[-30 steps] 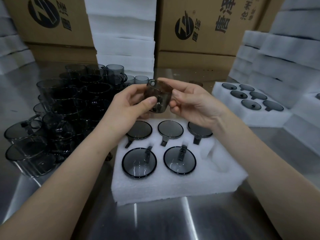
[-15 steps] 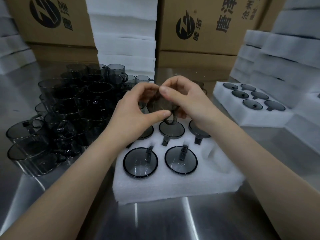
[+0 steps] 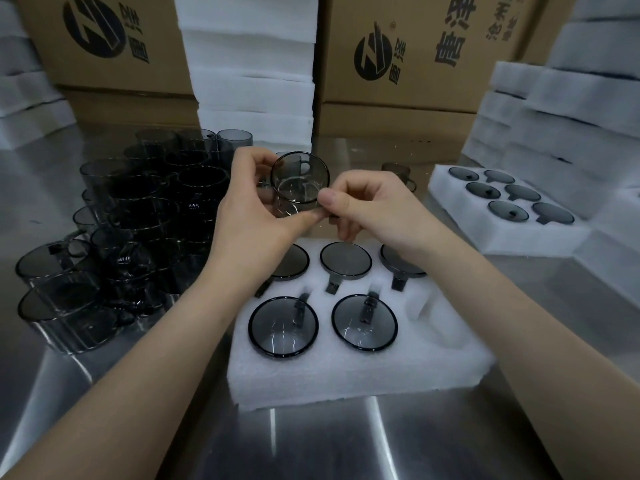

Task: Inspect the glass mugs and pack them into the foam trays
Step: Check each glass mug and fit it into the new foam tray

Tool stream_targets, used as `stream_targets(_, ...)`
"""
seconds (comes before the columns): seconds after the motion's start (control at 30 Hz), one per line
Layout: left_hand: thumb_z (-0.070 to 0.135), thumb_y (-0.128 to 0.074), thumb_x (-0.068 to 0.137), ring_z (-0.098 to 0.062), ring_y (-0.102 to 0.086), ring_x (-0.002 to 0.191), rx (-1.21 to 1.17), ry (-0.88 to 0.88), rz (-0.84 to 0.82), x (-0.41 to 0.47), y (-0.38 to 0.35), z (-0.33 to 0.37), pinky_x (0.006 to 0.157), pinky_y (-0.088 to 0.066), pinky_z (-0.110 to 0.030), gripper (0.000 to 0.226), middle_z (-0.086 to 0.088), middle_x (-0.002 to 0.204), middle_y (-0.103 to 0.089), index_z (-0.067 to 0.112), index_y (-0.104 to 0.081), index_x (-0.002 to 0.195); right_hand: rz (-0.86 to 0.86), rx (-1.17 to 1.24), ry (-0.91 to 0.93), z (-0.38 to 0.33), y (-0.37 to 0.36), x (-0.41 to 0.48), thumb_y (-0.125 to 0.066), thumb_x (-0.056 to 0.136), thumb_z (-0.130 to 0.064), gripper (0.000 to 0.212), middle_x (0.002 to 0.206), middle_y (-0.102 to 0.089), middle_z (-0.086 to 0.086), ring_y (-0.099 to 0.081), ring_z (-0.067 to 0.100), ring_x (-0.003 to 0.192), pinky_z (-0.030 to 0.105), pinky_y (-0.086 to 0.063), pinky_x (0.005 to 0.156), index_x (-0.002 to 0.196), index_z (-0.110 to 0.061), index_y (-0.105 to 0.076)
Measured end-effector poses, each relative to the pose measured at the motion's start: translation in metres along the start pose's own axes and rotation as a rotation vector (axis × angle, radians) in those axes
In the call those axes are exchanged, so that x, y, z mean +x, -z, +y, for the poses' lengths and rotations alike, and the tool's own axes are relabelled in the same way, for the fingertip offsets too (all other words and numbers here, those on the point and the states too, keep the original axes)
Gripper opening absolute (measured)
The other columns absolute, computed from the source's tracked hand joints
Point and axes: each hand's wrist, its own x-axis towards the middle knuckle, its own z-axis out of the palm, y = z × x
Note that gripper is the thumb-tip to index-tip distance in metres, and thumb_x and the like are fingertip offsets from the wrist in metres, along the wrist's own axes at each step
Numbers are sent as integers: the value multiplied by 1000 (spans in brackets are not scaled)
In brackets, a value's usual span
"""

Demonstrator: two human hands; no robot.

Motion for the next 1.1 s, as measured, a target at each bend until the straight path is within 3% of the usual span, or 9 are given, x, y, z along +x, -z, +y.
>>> stream_targets(0.07,34,-85,59,-10,-67,99,-41,-12,-30,0,0,-3,89,-56,-38,64,10,114,-62,39,-44,107,-16,9,11,1,1,0,-65,90,-22,21,57,-61,-9,-55,8,50,23,-50,51,70,-15,-64)
stream_targets(0.2,25,-81,73,-1,-63,105,-2,-44,-102,1,2,-6,93,-52,-27,67,22,112,-61,40,-47,129,-27,38,18,3,2,-1,-59,95,-15,21,60,-59,-8,-53,8,52,22,-48,53,76,-7,-60)
stream_targets(0.3,24,-81,73,1,-62,108,-15,-44,-88,1,2,-6,96,-51,-27,60,20,112,-64,35,-52,124,-57,105,2,4,4,-1,-56,97,-18,20,70,-52,8,-53,12,57,27,-48,60,81,-6,-62)
stream_targets(0.37,33,-79,72,1,-60,109,-12,-15,-70,2,2,-5,97,-49,-29,57,16,113,-64,36,-51,121,-94,189,-11,5,5,0,-54,95,-20,19,77,-52,11,-53,14,61,28,-48,63,86,-7,-64)
stream_targets(0.47,42,-73,74,-3,-61,107,-37,70,-42,3,3,-4,91,-49,-24,57,11,114,-64,27,-51,124,-137,364,7,5,6,0,-51,92,-14,18,81,-57,10,-55,15,63,27,-50,62,93,-9,-69)
stream_targets(0.63,27,-70,86,5,-65,85,-119,117,-32,4,4,-2,71,-49,-12,37,11,97,-67,17,-56,118,-124,378,38,6,10,0,-53,92,-7,17,72,-60,4,-58,15,59,29,-52,61,98,-8,-70)
stream_targets(0.87,13,-78,78,0,-68,78,-121,128,-85,4,5,-1,71,-50,-12,45,8,85,-71,13,-55,117,-174,190,-16,4,8,-2,-45,96,-26,22,60,-50,-3,-50,14,55,26,-45,58,81,-13,-54)
stream_targets(1.0,15,-86,69,-15,-68,94,34,105,-93,2,2,-2,90,-53,-33,55,0,98,-70,22,-50,110,-139,45,-37,-2,7,-3,-46,96,-32,33,61,-44,0,-47,15,56,25,-44,60,67,-16,-46)
stream_targets(1.1,25,-89,65,-10,-61,98,202,27,-78,-1,-2,0,91,-50,-33,57,8,102,-64,27,-46,103,-55,-61,-31,-6,3,-3,-48,102,-27,47,54,-39,-6,-45,12,53,19,-43,60,57,-17,-40)
